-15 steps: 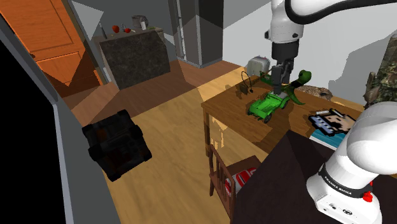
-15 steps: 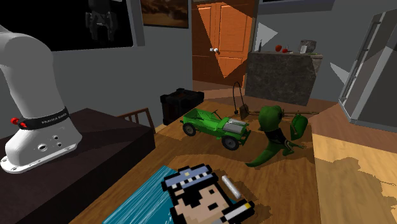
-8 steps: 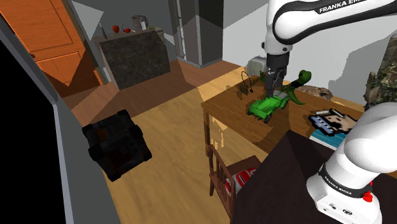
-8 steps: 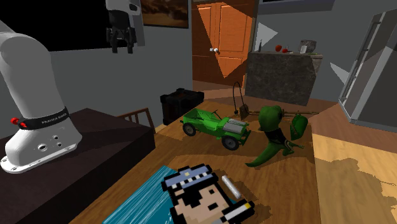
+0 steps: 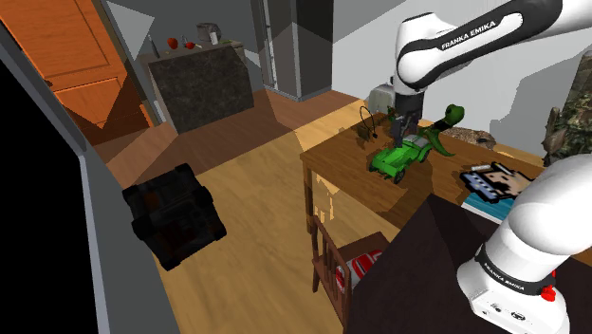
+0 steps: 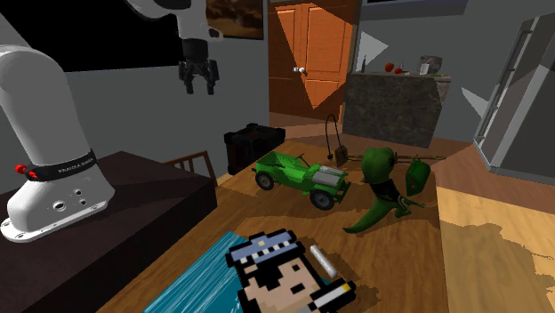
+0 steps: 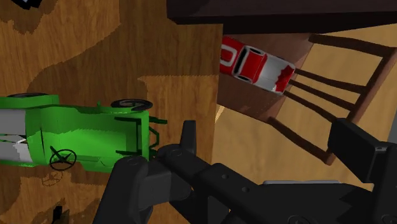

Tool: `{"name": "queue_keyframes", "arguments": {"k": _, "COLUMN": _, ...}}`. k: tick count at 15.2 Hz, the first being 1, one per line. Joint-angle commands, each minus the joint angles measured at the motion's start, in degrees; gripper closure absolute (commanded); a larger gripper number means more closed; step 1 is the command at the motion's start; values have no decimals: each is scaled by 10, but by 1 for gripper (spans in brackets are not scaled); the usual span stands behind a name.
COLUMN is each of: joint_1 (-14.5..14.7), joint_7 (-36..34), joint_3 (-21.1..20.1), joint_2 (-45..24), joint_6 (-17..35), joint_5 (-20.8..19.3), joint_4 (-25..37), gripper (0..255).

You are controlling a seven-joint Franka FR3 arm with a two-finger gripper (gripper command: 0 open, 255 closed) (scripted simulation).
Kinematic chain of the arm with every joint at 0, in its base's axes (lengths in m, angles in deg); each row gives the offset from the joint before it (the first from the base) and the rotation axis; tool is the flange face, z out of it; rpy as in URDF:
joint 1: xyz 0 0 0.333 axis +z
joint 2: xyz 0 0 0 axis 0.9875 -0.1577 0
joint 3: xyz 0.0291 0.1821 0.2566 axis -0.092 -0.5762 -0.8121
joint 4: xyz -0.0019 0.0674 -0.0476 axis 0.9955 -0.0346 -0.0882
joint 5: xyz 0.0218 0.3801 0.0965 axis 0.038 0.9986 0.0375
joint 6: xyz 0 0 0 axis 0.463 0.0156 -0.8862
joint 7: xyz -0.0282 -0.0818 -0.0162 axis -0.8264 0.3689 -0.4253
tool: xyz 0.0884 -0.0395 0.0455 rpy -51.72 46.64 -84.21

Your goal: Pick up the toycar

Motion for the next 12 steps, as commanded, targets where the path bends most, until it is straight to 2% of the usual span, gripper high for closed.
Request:
{"name": "queue_keyframes", "arguments": {"k": 1, "joint_1": -9, "joint_7": 8, "joint_3": 13, "joint_2": -40, "joint_6": 35, "joint_5": -8, "joint_4": 14, "gripper": 0}}
{"name": "queue_keyframes", "arguments": {"k": 7, "joint_1": -32, "joint_7": 30, "joint_3": 49, "joint_2": -155, "joint_6": 130, "joint_5": -15, "joint_4": 56, "gripper": 0}}
{"name": "queue_keyframes", "arguments": {"k": 12, "joint_1": -50, "joint_7": 57, "joint_3": 73, "joint_2": -255, "joint_6": 195, "joint_5": -1, "joint_4": 109, "gripper": 0}}
